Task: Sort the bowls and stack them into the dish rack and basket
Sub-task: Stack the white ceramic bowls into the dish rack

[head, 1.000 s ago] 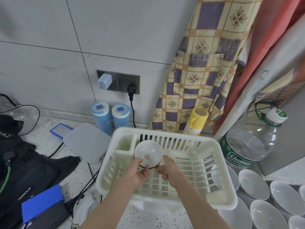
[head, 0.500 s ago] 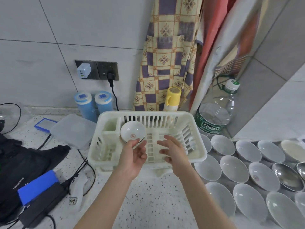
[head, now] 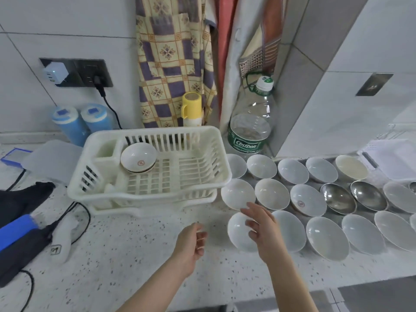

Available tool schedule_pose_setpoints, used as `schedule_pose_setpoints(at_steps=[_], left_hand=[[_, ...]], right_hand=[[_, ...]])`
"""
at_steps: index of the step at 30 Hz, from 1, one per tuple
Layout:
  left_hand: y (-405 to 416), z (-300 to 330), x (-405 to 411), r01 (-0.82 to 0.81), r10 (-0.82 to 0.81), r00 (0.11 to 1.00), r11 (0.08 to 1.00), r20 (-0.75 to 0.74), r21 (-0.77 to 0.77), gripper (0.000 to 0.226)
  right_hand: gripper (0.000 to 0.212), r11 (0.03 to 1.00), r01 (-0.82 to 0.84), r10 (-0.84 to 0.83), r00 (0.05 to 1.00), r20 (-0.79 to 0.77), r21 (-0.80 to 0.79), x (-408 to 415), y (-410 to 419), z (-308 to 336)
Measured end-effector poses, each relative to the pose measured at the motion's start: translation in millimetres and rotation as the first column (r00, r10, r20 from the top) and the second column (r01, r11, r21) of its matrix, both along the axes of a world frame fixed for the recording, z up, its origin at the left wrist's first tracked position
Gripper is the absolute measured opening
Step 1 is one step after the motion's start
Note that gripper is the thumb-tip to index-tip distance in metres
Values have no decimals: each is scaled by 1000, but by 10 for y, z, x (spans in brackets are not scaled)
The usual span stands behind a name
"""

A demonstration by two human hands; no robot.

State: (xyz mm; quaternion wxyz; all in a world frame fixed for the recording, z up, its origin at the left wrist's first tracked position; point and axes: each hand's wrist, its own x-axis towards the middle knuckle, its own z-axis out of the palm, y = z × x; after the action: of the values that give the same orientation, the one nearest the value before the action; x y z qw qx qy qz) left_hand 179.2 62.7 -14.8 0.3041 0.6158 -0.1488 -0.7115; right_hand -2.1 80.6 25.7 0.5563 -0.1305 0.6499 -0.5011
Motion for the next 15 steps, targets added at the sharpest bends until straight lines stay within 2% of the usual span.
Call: schedule_pose_setpoints(at_steps=[4,8,11,15], left_hand=[[299,-246,-429,95,-101,989,994,105,58,20],[465,-397,-821,127,-137,976,990,169,65,17],[532,-468,-1029,102,-106,983,994,148,37,15],[563,-531,-1163,15,-16,995,1000,95,3,18]], right_hand=[[18,993,-12,8,999,32,115,-577,352,-252],[28,948,-177,153,982,107,265,-949,630,-488],[40,900,-255,215,965,150,352,-1091,753,-600],[39,912,-156,113,985,132,380,-1189,778,-674]])
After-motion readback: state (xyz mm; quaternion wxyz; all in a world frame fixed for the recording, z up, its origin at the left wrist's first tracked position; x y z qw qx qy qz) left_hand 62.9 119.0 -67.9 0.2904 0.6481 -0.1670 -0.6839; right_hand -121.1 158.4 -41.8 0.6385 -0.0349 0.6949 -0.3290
